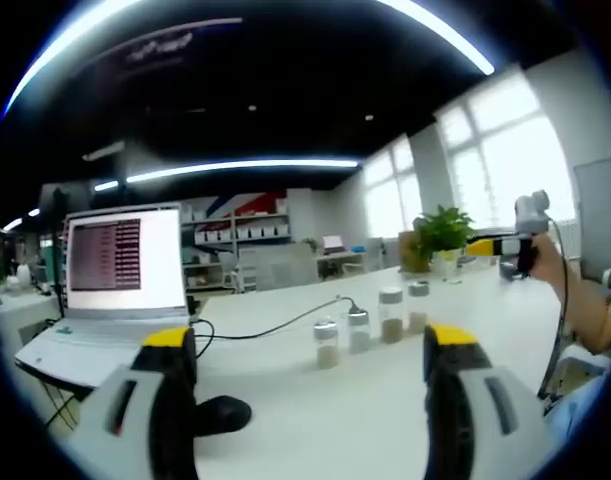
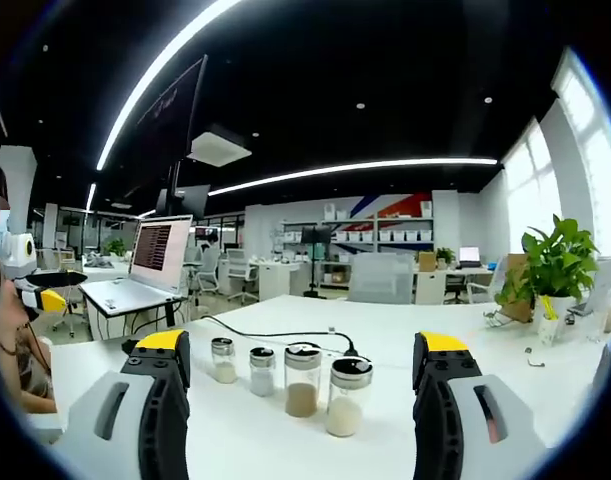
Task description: Rotate the seasoning bottle until the label or dispensing opening points toward the visible target arrow and the bottle remains upright within the marked orientation range
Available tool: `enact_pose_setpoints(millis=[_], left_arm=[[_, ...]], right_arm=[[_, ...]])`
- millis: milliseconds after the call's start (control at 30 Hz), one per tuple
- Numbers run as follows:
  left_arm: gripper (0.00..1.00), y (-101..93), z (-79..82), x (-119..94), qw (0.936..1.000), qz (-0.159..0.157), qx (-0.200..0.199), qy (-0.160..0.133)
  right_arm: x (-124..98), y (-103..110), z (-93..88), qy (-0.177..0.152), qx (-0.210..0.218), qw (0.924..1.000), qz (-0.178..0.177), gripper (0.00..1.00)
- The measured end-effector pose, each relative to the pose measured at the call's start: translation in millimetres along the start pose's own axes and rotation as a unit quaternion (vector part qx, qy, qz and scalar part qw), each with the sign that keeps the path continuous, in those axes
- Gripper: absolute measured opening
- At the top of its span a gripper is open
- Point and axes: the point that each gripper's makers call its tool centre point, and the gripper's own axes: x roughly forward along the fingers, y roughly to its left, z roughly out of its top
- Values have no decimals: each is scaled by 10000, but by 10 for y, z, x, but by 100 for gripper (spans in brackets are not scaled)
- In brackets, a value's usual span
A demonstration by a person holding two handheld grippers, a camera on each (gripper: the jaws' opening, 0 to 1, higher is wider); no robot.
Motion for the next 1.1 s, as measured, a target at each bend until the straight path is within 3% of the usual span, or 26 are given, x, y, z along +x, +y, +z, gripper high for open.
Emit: enact_pose_setpoints(millis=[400,600,1100], left_arm=[[100,-61,-27,37,9999,-149,-52,45],[100,-75,-30,39,9998,-179,-66,48],[100,-66,-20,29,9997,-204,-110,16]], right_arm=[[657,144,-250,183,-25,9998,15,91],[923,218,-352,116,-55,9999,19,89],[1343,183,-688,337,47,9992,-214,74]])
